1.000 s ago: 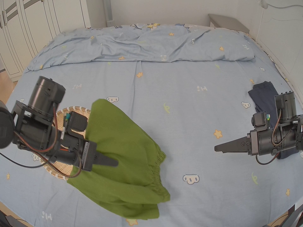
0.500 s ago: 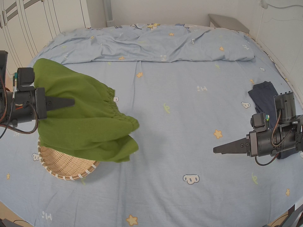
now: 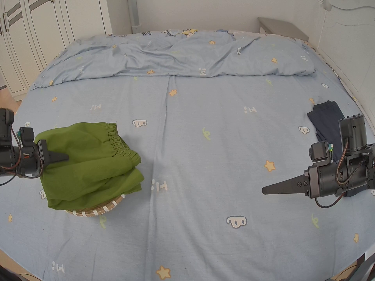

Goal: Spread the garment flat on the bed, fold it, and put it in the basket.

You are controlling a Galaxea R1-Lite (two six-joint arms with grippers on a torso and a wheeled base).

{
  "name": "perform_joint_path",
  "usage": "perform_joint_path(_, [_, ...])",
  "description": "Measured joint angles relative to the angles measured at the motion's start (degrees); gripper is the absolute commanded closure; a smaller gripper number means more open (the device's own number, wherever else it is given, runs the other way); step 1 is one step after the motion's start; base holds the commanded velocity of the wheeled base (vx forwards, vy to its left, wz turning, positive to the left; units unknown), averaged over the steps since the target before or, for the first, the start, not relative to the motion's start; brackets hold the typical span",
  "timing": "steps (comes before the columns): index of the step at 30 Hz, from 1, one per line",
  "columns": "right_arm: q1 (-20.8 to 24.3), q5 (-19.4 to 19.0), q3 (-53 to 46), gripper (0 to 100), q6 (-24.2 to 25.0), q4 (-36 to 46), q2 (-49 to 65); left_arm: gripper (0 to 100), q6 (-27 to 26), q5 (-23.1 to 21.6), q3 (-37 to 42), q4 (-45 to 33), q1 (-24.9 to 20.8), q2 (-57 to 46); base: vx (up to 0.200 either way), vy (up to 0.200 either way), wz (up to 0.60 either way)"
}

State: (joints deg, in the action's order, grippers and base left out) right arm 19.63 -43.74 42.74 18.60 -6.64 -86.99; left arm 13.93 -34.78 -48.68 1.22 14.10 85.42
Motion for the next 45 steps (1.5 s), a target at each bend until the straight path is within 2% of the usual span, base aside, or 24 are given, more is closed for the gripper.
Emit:
perform_joint_path(8, [1.78, -0.02, -0.74, 0, 0.02, -0.02, 0.45, 100, 1.04, 0.02, 0.39, -5.68, 3.97, 5.07, 0.000, 0.000, 0.00])
perform_joint_path(16, [2.22, 0.00, -0.93, 0, 0.00, -0.02, 0.56, 100, 0.98, 0.24, -7.57, -21.49, 4.30, 8.62, 0.000, 0.000, 0.00])
perform_joint_path(23, [2.61, 0.06, -1.04, 0, -0.05, -0.02, 0.55, 100, 0.87, 0.87, -11.50, -22.92, 4.00, 14.56, 0.000, 0.000, 0.00])
perform_joint_path(29, [2.76, 0.09, -1.21, 0, -0.05, -0.06, 0.44, 100, 0.84, 4.84, -12.75, -22.98, 3.69, 18.54, 0.000, 0.000, 0.00])
perform_joint_path(30, [2.76, 0.09, -1.23, 0, -0.07, -0.09, 0.41, 0, 0.84, 5.00, -12.86, -23.14, 3.64, 19.08, 0.000, 0.000, 0.00])
perform_joint_path(39, [2.85, 0.09, -1.27, 0, -0.07, -0.11, 0.28, 0, 1.23, 5.17, -13.09, -24.02, 3.56, 18.97, 0.000, 0.000, 0.00])
perform_joint_path(45, [2.76, 0.09, -1.27, 0, -0.07, -0.20, 0.28, 0, 1.08, 6.46, -13.62, -28.04, 3.62, 13.29, 0.000, 0.000, 0.00])
